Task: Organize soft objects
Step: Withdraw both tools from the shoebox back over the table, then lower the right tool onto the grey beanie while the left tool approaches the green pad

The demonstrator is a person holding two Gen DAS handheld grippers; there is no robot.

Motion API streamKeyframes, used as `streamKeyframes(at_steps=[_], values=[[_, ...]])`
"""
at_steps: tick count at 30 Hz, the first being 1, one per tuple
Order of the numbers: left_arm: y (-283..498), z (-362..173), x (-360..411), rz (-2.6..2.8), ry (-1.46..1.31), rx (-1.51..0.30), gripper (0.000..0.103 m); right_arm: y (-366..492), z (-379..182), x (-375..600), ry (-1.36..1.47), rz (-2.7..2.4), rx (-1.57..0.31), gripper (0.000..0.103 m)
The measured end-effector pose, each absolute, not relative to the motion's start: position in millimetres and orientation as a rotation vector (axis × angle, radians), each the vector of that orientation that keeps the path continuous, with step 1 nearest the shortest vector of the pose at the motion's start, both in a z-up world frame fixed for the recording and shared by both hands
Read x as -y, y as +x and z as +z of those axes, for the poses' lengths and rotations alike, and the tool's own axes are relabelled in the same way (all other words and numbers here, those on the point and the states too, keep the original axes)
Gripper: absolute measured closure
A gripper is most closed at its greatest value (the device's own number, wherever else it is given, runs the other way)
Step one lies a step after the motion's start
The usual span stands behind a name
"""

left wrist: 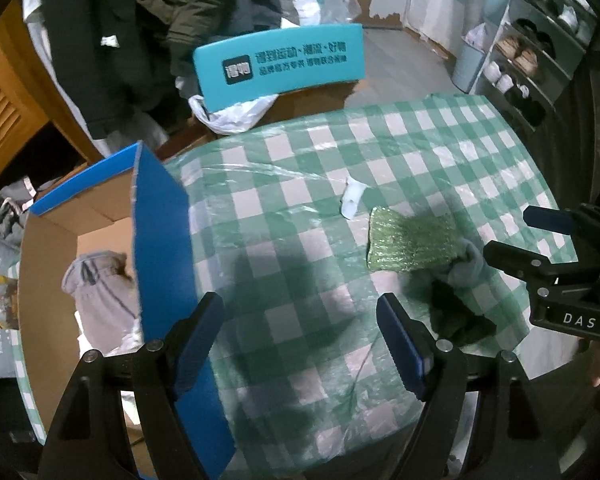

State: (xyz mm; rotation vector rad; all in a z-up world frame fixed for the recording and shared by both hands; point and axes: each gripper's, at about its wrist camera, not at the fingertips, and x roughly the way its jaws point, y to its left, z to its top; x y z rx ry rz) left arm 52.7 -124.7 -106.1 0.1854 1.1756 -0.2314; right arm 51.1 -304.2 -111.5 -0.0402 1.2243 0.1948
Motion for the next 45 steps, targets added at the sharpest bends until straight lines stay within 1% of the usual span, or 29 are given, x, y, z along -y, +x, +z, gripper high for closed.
streamKeyframes(at_steps=[14,29,34,45], values=[[68.4,-141.6,150.5,-0.273,0.161,-1.239,0.023,57.2,-156.2,338.7,0.029,0.157,-1.321,0.029],[81.0,-168.7,159.8,-0.278,0.162,-1.290,0.023,74.4,-203.9,341.7,0.040,0.130,-1.409,0.029],[83.0,-173.9,168.1,-0.293,0.174,-1.300,0.023,78.2,-209.1,353.9,0.055,0.085,-1.416,0.029],[89.1,-179.2,189.2,-0.326,0.191,-1.303,0.022,72.6,-200.3,380.8,0.051,0.009,-1.395,0.029]])
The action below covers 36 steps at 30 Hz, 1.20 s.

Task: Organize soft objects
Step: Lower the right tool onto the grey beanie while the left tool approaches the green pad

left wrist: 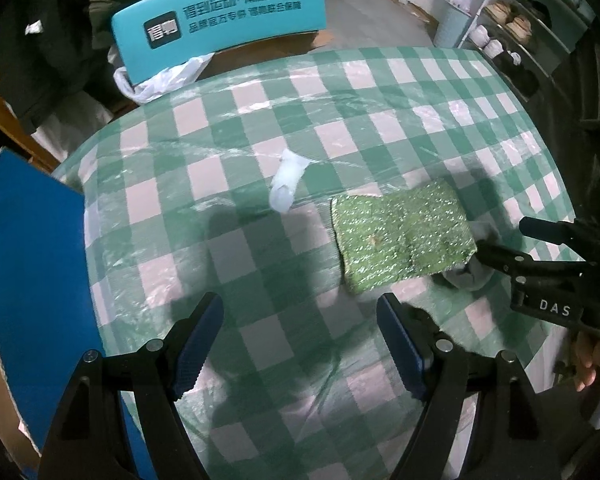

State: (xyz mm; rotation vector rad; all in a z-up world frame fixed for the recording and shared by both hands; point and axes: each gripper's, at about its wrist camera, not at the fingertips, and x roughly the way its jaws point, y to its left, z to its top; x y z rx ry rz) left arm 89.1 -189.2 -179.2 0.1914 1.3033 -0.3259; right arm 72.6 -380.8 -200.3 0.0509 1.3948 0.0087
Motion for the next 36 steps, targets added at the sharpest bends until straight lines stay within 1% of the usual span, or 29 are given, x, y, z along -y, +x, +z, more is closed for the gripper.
streamKeyframes(at_steps=[4,18,19,21,28,36], values=[[89.1,-181.8,202.0,-0.352,0.217,-1.298,0.021,67.5,-197.5,391.8,0.021,-0.038,-1.393,0.029],[98.2,-200.5,243.6,-0.401,0.247,-1.330,0.021,65.0,-195.8,414.3,0.055,-0.106,-1.384,0.029],[99.6,-201.3,245.7,-0.401,0.247,-1.332,0.020,64.2,-194.5,415.9,0.070,-0.103,-1.381,0.029],[102.1,-202.6,249.6,-0.398,0.253,-1.332,0.015,63.0,-191.4,418.4,0.085,-0.101,-1.374,0.029],[109.9,-210.6,260.1,-0.400,0.238,-1.348,0.015,60.3,-178.6,414.5,0.112,-0.065,-1.346,0.029],[115.5,-234.0,267.2,-0.402,0.221,-1.402,0.015,56.9,-173.4,411.3,0.138,-0.019,-1.326,0.029]])
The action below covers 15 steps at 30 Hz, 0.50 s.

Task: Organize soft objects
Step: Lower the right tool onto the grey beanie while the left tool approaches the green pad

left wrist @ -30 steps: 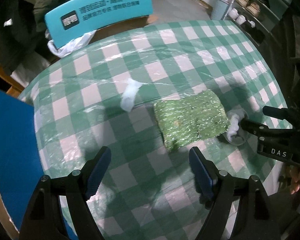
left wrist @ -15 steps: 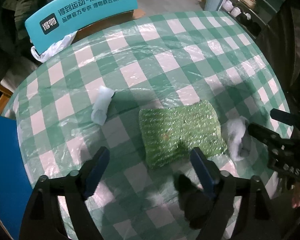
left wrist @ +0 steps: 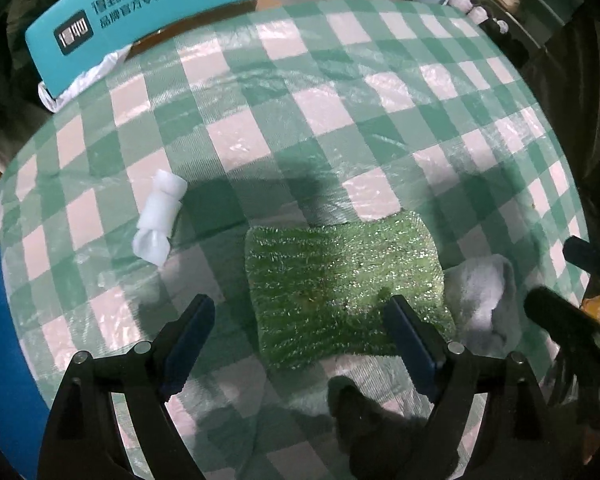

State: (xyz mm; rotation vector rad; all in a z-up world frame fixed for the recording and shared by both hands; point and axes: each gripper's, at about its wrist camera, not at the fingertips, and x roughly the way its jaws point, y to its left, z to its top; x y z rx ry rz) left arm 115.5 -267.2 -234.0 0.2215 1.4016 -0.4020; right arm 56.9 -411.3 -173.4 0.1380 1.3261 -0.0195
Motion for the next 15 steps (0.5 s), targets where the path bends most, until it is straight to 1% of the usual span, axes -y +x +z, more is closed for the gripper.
streamKeyframes(at_steps=[3,4,6,9,12,13,15], values=[[115.6,-240.1,265.9,-0.404,0.212,-1.404,0.016,57.3,-175.4,402.9,0.130,0.017,-1.331,0.029],[114.5,-239.8,266.2,-0.404,0.223,-1.389,0.017,57.9,-177.7,400.4,0.123,0.021,-1.337,0.029],[111.4,-238.9,267.7,-0.397,0.257,-1.370,0.025,59.7,-181.7,397.7,0.121,0.024,-1.350,0.029],[106.9,-236.8,266.9,-0.401,0.286,-1.346,0.033,61.8,-186.8,396.7,0.130,0.030,-1.363,0.029],[105.5,-234.8,263.4,-0.406,0.282,-1.341,0.047,64.4,-188.5,394.5,0.142,0.043,-1.365,0.029],[105.9,-234.5,261.9,-0.406,0.280,-1.339,0.050,65.5,-188.8,393.3,0.145,0.048,-1.364,0.029],[105.1,-233.3,258.9,-0.408,0.270,-1.340,0.061,67.7,-189.7,390.3,0.150,0.061,-1.363,0.029]])
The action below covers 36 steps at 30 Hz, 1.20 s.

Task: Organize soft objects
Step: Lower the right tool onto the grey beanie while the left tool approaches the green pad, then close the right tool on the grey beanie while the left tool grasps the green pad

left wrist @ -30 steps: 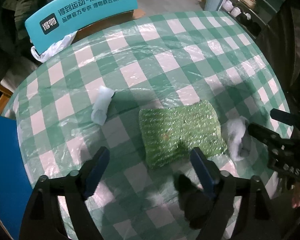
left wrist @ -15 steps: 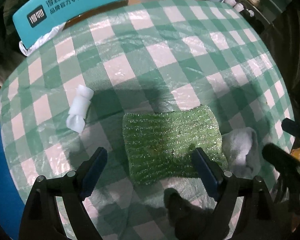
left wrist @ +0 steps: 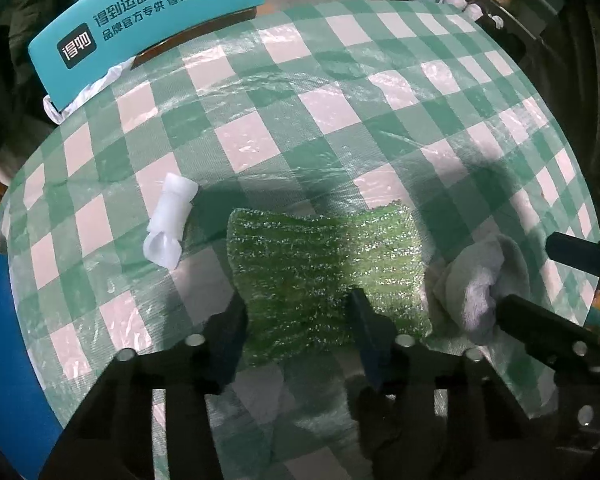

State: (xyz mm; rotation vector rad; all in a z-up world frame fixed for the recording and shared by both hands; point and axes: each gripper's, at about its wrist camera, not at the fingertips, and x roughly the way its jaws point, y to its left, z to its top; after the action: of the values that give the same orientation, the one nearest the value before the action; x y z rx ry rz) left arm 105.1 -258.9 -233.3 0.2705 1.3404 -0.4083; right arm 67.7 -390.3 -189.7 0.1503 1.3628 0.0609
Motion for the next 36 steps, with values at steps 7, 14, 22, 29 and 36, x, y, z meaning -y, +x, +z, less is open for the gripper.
streamKeyframes(at_steps=[7,14,22,29,36], values=[[109.9,-234.5,249.5,-0.419,0.245,-1.348,0.071,78.0,-205.6,382.7,0.165,0.084,-1.384,0.029],[118.3,-239.2,242.4,-0.407,0.256,-1.348,0.071,84.9,-225.8,376.9,0.148,0.079,-1.423,0.029],[117.6,-236.2,232.2,-0.377,0.223,-1.368,0.058,83.4,-225.0,383.7,0.109,0.023,-1.421,0.070],[118.5,-230.8,235.8,-0.381,0.196,-1.368,0.027,80.3,-213.6,394.9,0.148,0.010,-1.386,0.072],[124.2,-235.6,246.6,-0.381,0.200,-1.382,0.017,72.5,-201.4,395.1,0.155,0.032,-1.363,0.072]])
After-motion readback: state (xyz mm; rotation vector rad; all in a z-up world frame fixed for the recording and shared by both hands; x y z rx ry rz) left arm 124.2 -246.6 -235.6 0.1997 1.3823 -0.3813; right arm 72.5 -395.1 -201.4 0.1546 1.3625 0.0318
